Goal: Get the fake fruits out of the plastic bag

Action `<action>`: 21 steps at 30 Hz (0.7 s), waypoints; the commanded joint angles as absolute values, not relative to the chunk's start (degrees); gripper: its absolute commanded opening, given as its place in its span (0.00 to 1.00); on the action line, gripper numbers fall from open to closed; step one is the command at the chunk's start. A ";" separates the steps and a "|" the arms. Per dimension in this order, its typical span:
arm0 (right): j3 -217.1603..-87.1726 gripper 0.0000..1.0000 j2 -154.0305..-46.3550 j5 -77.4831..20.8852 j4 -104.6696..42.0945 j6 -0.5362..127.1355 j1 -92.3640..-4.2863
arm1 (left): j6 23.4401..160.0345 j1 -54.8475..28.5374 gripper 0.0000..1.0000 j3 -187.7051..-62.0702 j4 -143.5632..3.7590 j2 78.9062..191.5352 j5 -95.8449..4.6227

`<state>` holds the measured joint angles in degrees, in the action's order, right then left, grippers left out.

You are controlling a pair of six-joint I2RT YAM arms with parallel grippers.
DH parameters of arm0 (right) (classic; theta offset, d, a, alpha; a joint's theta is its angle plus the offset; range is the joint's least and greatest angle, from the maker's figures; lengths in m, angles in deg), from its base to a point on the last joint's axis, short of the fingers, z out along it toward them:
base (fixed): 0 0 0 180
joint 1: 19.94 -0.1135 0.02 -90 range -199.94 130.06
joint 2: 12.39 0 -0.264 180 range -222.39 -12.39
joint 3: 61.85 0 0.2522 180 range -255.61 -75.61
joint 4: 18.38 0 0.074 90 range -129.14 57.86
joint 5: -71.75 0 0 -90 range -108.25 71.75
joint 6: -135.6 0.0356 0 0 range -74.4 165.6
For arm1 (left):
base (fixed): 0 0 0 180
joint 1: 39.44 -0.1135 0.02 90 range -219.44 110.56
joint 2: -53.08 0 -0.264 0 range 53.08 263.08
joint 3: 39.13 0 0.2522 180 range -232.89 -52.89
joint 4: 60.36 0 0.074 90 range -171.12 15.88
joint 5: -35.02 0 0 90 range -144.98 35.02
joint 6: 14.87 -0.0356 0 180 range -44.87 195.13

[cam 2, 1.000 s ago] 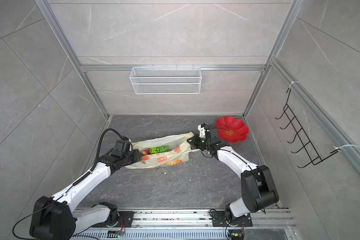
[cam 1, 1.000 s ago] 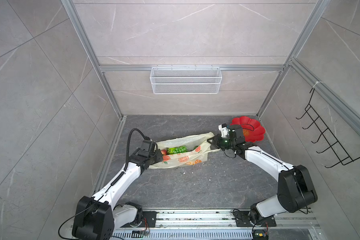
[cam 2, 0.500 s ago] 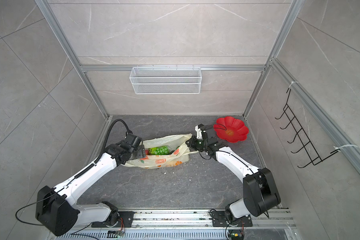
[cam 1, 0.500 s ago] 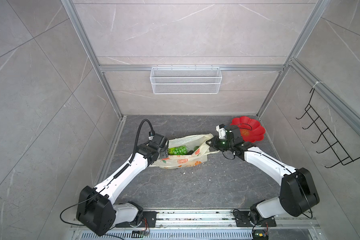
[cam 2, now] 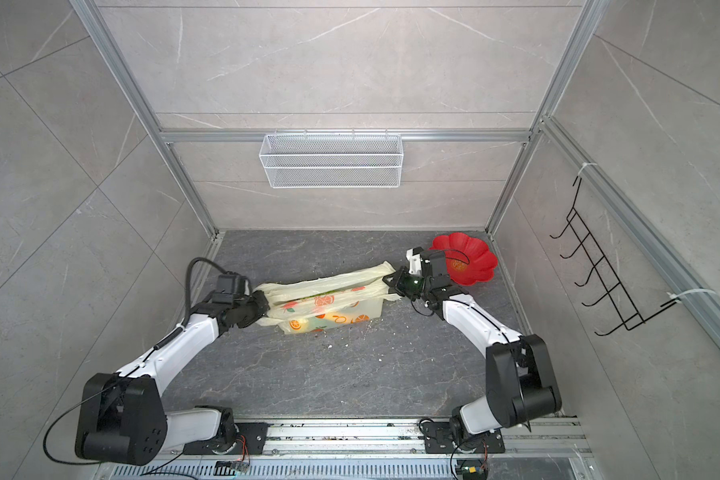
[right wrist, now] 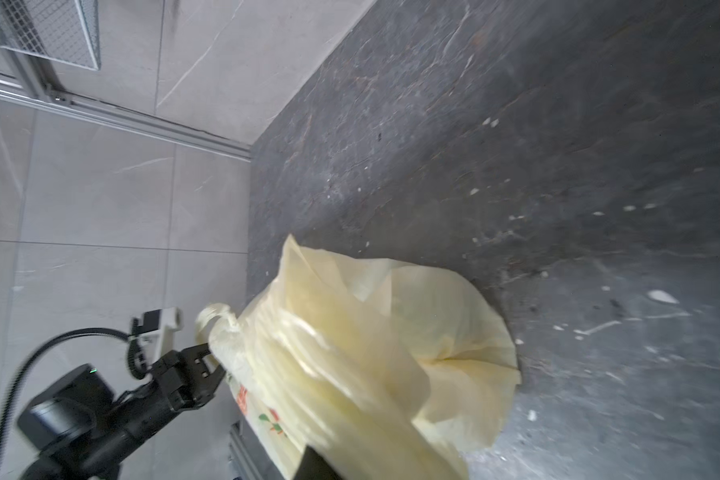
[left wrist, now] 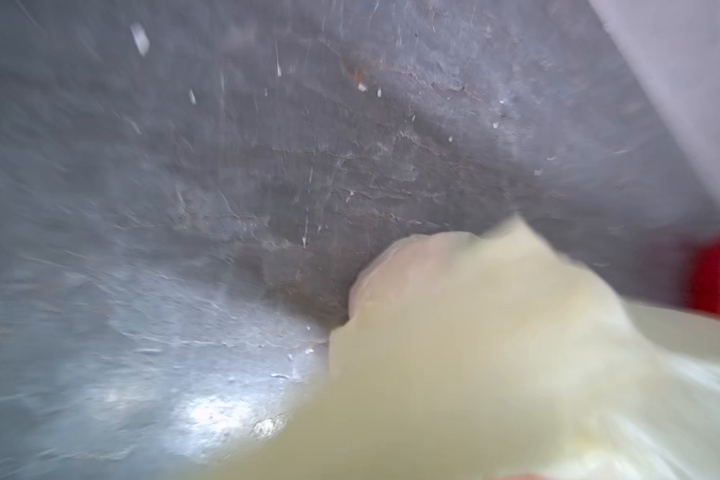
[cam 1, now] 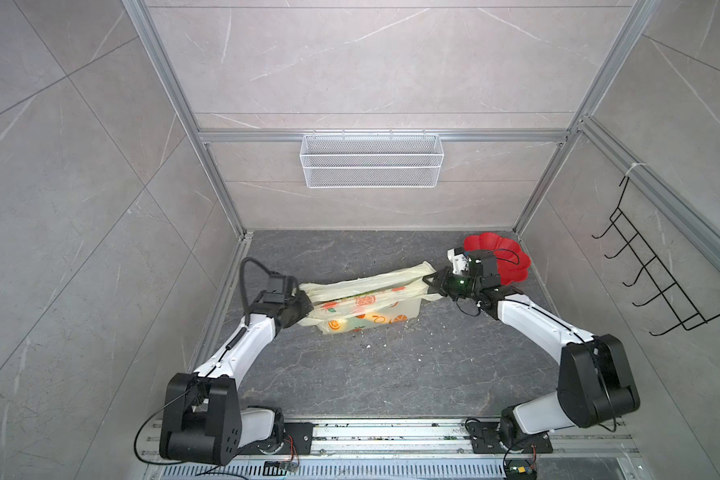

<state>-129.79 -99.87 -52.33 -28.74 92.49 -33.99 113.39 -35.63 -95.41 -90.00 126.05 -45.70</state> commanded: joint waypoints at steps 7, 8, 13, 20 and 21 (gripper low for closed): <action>-136.20 0.00 -103.89 -47.09 -27.95 89.81 -41.62 | 114.93 -30.13 0.00 -98.26 -85.94 127.68 -42.07; -137.27 0.03 -103.96 -46.17 -29.59 89.28 -42.00 | 114.90 -29.04 0.00 -98.65 -86.18 127.87 -42.30; -139.80 0.50 -101.34 -39.26 -38.95 85.47 -43.68 | 114.41 -24.80 0.00 -99.01 -87.48 127.40 -46.00; -143.94 0.80 -95.68 -18.03 -58.50 83.35 -49.29 | 114.88 -22.72 0.00 -97.09 -87.38 125.88 -48.53; -144.42 0.81 -95.14 -15.41 -60.63 83.51 -50.14 | 114.74 -22.19 0.00 -97.10 -87.64 125.64 -49.31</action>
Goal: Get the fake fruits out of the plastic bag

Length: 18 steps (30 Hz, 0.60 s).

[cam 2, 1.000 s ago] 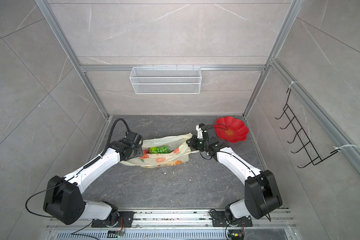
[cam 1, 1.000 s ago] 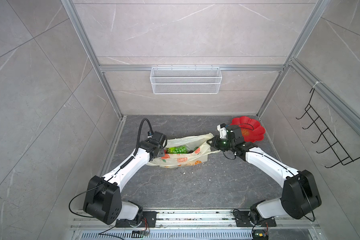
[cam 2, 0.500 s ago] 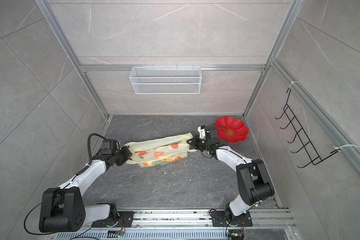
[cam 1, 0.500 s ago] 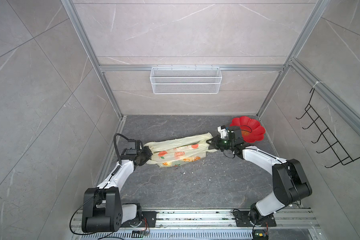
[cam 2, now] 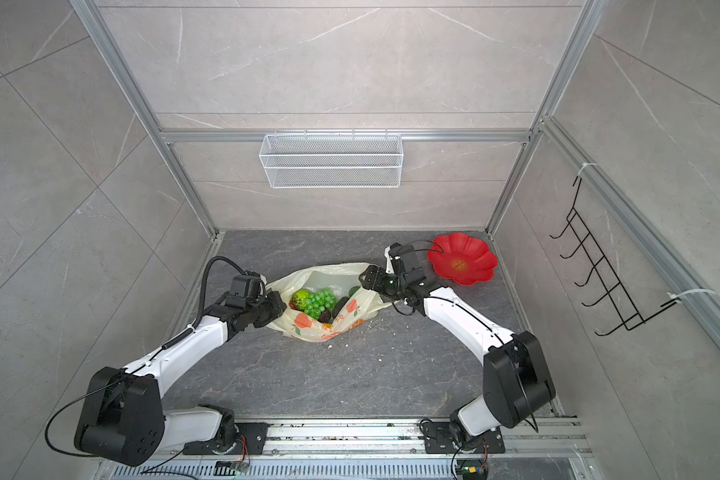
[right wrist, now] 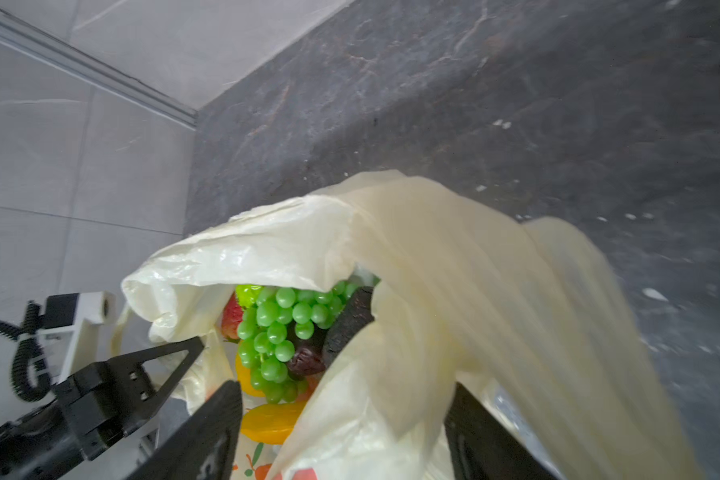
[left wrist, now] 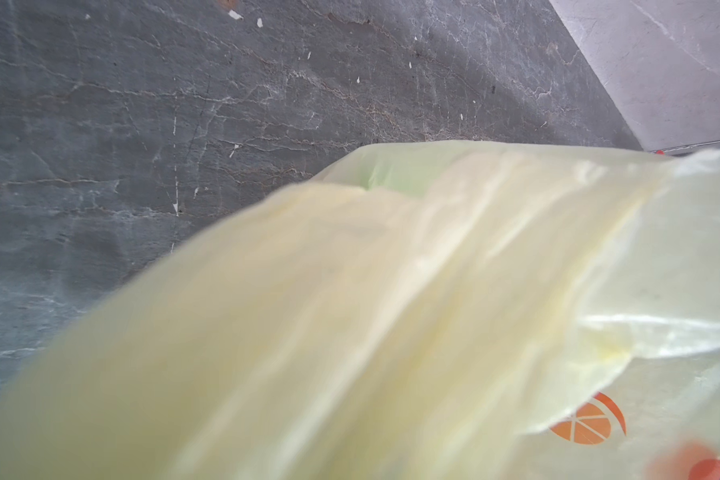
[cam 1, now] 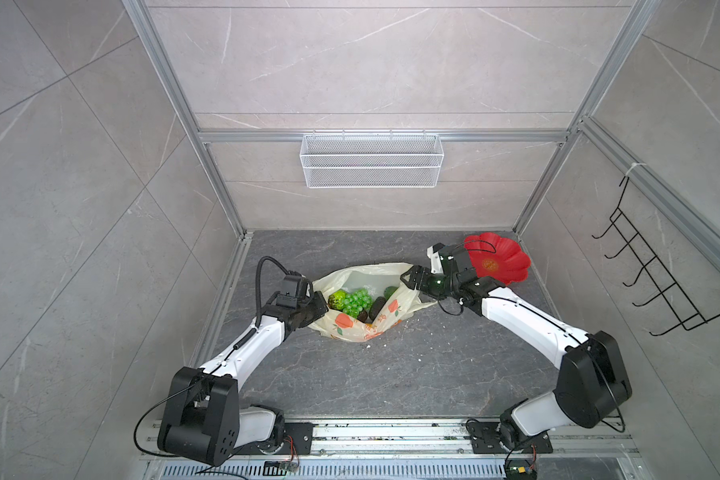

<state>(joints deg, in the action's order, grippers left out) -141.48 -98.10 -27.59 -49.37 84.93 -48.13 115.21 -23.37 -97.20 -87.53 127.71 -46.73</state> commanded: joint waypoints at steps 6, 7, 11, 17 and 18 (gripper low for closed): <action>-146.71 0.82 -92.29 -1.40 -68.80 85.09 -56.39 | 114.51 -20.22 0.00 -96.86 -88.19 125.03 -51.80; -147.56 0.82 -92.26 0.55 -69.84 85.18 -57.75 | 114.48 -19.88 0.00 -96.75 -88.10 124.89 -51.97; -153.09 0.83 -96.99 10.01 -75.93 89.48 -63.69 | 114.81 -18.21 0.00 -95.97 -87.36 124.21 -52.78; -158.15 0.83 -108.23 9.24 -76.09 94.66 -65.11 | 115.21 -15.74 0.00 -94.77 -86.95 123.48 -54.36; -159.35 0.83 -110.09 9.28 -76.43 94.81 -65.09 | 115.21 -15.58 0.00 -94.53 -86.95 123.35 -54.44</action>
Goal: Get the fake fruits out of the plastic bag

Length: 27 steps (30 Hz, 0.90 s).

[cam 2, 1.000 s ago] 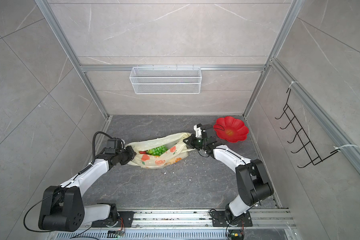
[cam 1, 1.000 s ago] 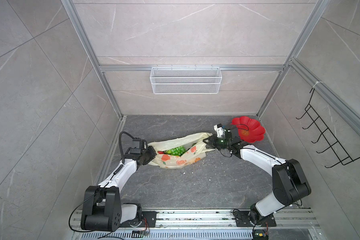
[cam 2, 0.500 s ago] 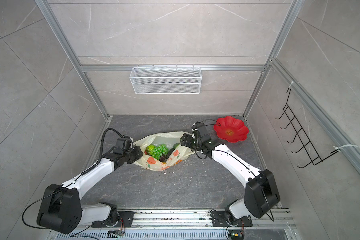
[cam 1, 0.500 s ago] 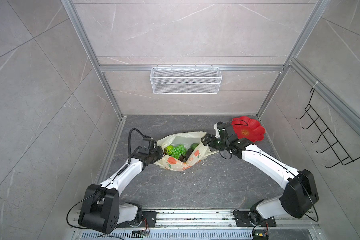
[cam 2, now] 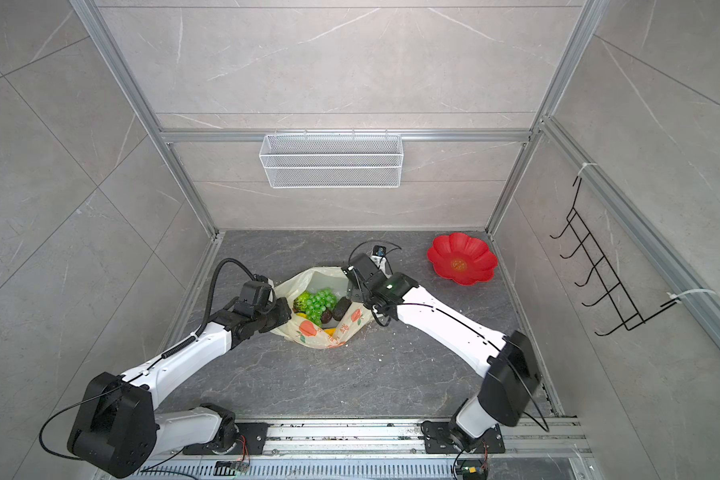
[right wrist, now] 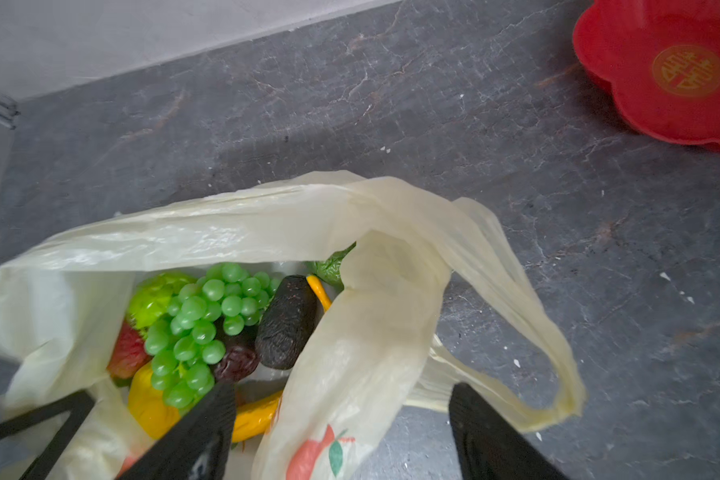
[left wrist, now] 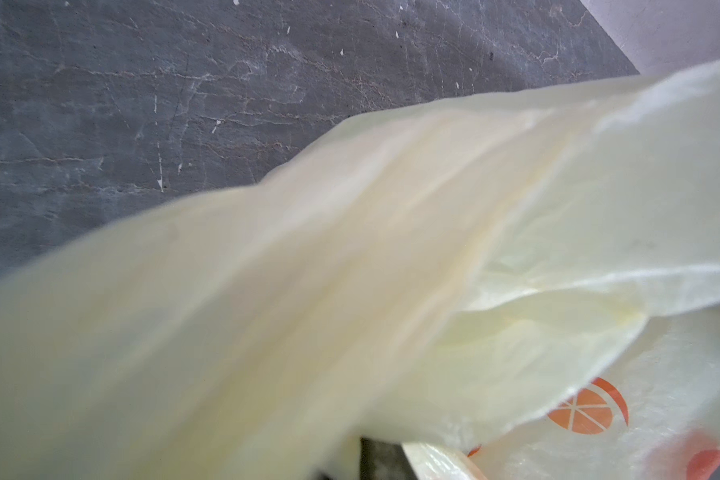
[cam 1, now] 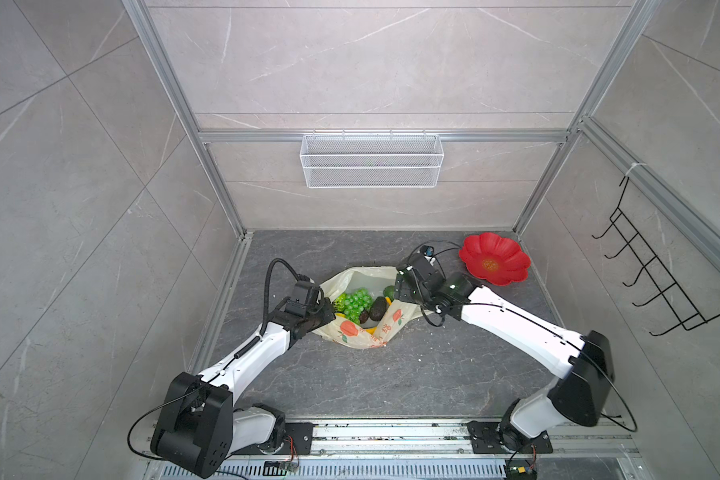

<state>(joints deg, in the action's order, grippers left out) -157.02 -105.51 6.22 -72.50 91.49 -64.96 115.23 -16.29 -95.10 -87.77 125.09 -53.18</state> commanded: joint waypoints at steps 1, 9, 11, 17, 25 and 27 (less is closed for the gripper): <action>-160.97 0.83 -112.22 9.93 -77.58 95.28 -65.09 | 115.32 -15.54 0.00 -94.28 -86.95 123.18 -54.45; -166.97 0.75 -121.46 12.82 -80.17 95.53 -64.75 | 115.81 -15.34 0.00 -92.20 -86.81 121.73 -54.62; -167.28 0.51 -122.69 10.43 -77.97 92.82 -64.31 | 116.12 -15.36 0.00 -92.00 -86.86 121.74 -54.64; -166.18 0.27 -123.44 7.82 -75.89 91.62 -61.39 | 117.58 -15.53 0.00 -92.25 -87.54 121.65 -55.69; -142.76 0.00 -103.38 -19.64 -40.35 85.86 -54.34 | 118.63 -30.51 0.00 -92.72 -85.97 120.47 -46.27; -139.50 0.00 -100.71 -27.48 -32.89 85.78 -52.09 | 120.14 -36.49 0.00 -93.13 -84.23 120.54 -41.67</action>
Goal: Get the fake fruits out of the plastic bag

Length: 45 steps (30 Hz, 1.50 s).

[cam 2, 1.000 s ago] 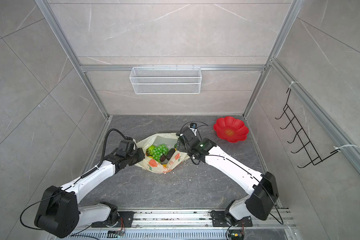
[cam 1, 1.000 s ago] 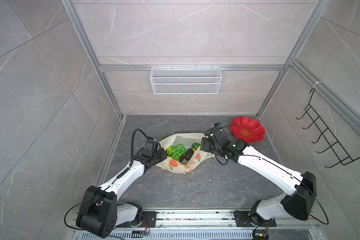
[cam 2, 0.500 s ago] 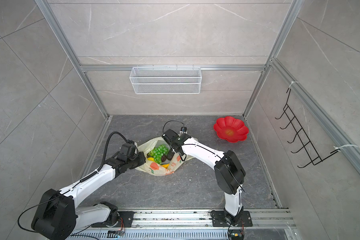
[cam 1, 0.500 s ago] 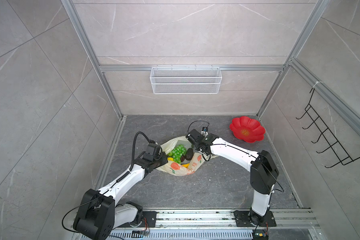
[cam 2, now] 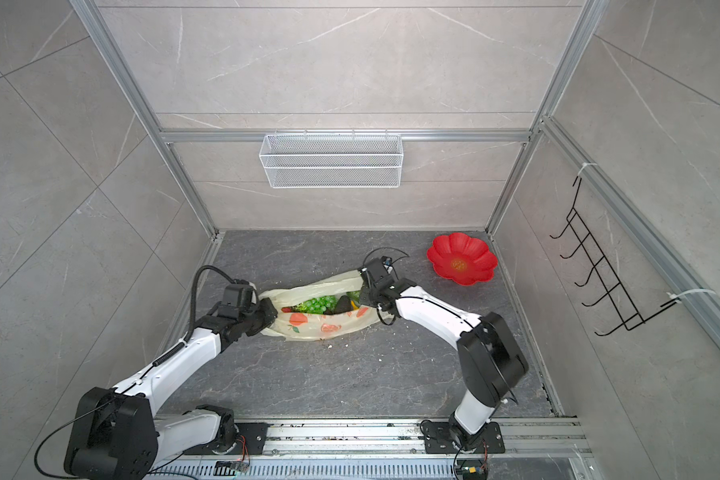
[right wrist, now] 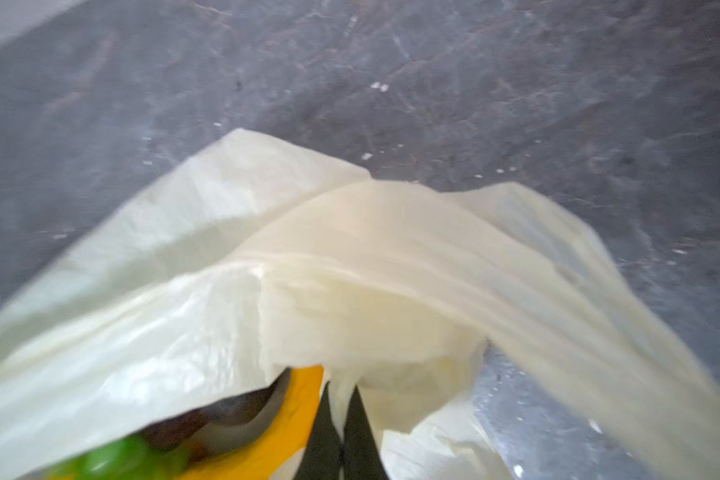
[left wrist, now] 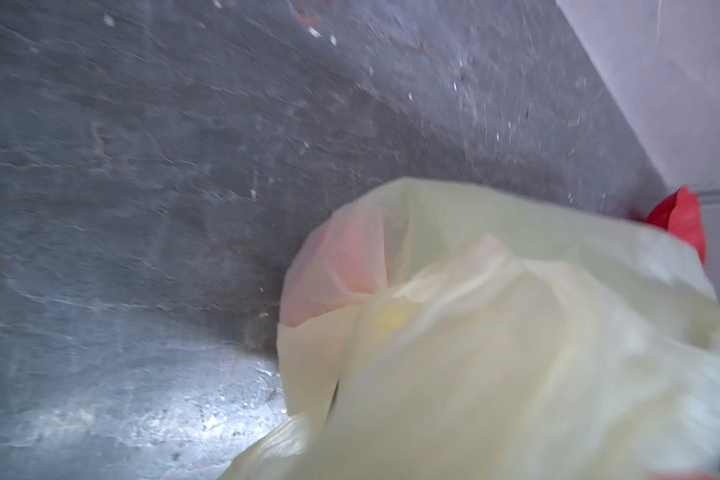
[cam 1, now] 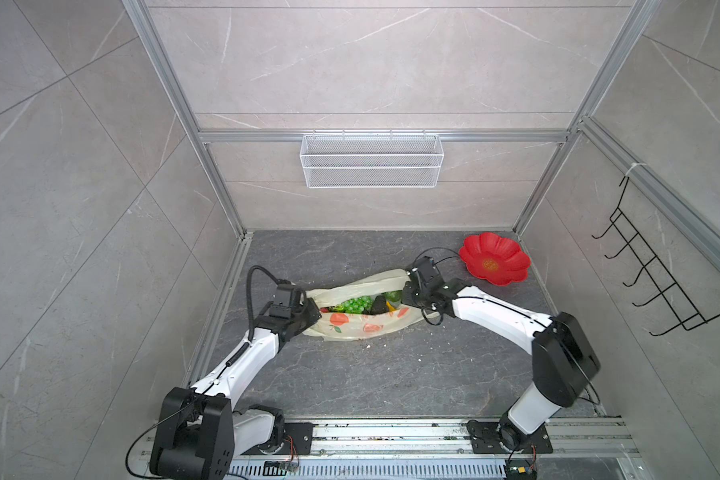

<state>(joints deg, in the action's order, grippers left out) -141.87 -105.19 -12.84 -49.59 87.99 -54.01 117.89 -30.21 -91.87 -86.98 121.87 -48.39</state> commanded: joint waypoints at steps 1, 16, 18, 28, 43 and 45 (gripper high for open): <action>-136.55 0.00 -99.14 -31.38 -27.29 87.55 -50.61 | 121.14 -39.38 0.00 -93.23 -82.77 120.51 -39.29; -117.95 0.00 -98.85 -31.90 -9.03 93.45 -54.52 | 114.75 -30.69 0.17 -99.41 -89.70 130.04 -41.70; -116.85 0.00 -97.66 -30.01 -10.23 92.68 -55.24 | 114.32 -28.69 0.37 -99.95 -93.47 128.01 -47.04; -112.31 0.00 -92.89 -22.19 -13.15 94.29 -56.50 | 122.66 -21.61 0.69 -96.14 -102.52 112.26 -64.77; -111.74 0.00 -91.03 -21.94 -11.04 95.02 -58.54 | 129.66 -10.88 0.72 -98.46 -103.43 115.44 -68.32; -111.67 0.00 -90.60 -21.92 -10.83 94.82 -59.19 | 129.52 -10.90 0.74 -99.33 -101.25 118.51 -67.16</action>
<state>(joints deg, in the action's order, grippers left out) -112.23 -92.22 -22.67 -12.08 94.94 -58.22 128.52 -11.09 -96.96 -105.34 115.58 -68.37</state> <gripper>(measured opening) 0.048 0.733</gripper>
